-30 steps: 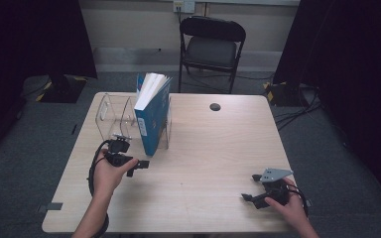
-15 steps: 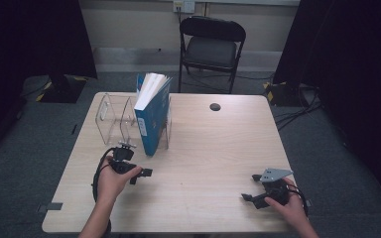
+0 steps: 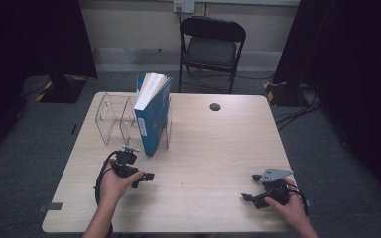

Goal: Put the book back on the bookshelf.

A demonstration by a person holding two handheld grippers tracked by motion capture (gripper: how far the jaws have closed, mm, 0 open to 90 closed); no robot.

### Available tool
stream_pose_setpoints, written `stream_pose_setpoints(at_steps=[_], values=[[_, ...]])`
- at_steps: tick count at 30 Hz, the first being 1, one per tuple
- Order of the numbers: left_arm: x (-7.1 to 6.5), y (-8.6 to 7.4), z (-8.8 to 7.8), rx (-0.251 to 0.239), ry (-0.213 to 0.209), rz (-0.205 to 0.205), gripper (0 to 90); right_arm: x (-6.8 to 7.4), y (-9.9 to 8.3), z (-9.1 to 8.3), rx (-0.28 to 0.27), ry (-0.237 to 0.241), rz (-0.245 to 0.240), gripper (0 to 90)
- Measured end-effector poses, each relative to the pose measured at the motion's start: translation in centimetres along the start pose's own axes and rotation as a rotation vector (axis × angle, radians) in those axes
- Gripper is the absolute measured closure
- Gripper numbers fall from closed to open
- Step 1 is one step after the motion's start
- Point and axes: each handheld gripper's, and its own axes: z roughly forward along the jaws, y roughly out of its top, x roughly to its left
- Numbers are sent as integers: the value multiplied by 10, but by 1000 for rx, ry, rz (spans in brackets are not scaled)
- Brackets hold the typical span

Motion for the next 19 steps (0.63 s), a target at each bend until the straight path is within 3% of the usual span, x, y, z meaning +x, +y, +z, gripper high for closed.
stream_pose_setpoints(at_steps=[11,19], values=[[-4,-10,8,0,17,35,227,0,0,0,0,-2,-1,129],[-8,-11,12,-22,44,92,214,0,0,0,1,-1,-1,129]])
